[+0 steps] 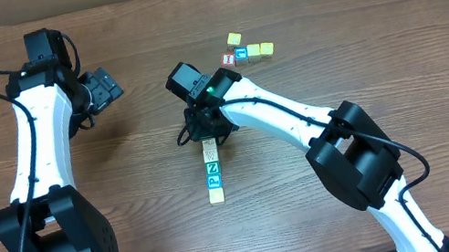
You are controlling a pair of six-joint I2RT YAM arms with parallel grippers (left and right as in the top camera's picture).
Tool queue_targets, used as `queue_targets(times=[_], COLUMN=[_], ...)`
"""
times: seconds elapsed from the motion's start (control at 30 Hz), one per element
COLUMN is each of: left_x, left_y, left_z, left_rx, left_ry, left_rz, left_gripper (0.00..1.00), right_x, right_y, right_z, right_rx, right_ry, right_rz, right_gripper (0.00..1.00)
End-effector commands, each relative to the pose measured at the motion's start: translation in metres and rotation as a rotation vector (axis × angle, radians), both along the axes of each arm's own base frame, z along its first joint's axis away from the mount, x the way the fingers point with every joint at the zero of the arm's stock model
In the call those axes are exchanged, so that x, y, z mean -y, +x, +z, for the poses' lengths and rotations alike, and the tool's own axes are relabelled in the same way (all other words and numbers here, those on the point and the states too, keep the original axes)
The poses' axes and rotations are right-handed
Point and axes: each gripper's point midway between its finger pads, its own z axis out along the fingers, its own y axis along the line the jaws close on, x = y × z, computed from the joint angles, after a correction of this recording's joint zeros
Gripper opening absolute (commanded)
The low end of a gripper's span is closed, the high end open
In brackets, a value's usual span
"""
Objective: Flip 5 blocks
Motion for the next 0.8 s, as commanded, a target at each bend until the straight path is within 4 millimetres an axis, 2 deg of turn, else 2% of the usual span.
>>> queue_targets(times=[0.0, 0.1, 0.2, 0.27, 0.37, 0.47, 0.5, 0.53, 0.67, 0.77], left_x=[-0.004, -0.004, -0.004, -0.004, -0.004, -0.004, -0.004, -0.004, -0.004, -0.004], left_y=[0.001, 0.001, 0.001, 0.001, 0.001, 0.001, 0.001, 0.001, 0.001, 0.001], left_z=[-0.003, -0.003, -0.003, -0.003, -0.003, -0.003, -0.003, -0.003, -0.003, -0.003], left_rx=[-0.008, -0.008, -0.008, -0.008, -0.008, -0.008, -0.008, -0.008, -0.007, -0.008], left_ry=[0.015, 0.015, 0.015, 0.015, 0.015, 0.015, 0.015, 0.015, 0.015, 0.015], left_rz=[0.006, 0.006, 0.006, 0.006, 0.006, 0.006, 0.006, 0.006, 0.006, 0.006], left_gripper=[1.00, 1.00, 1.00, 1.00, 1.00, 1.00, 1.00, 1.00, 1.00, 1.00], right_x=[0.004, 0.010, 0.025, 0.044, 0.079, 0.119, 0.144, 0.160, 0.213, 0.243], right_y=[0.019, 0.035, 0.057, 0.069, 0.082, 0.091, 0.095, 0.097, 0.102, 0.105], right_z=[0.012, 0.036, 0.066, 0.081, 0.096, 0.103, 0.103, 0.102, 0.097, 0.096], right_rx=[0.050, 0.086, 0.127, 0.135, 0.146, 0.140, 0.122, 0.107, 0.049, 0.027], right_ry=[0.003, 0.030, 0.064, 0.066, 0.047, 0.009, -0.015, -0.030, -0.066, -0.077], right_rz=[-0.003, -0.028, -0.077, -0.119, -0.141, -0.148, -0.166, -0.181, -0.273, -0.335], right_gripper=[0.10, 0.11, 0.13, 0.15, 0.29, 0.39, 0.47, 0.52, 0.69, 0.77])
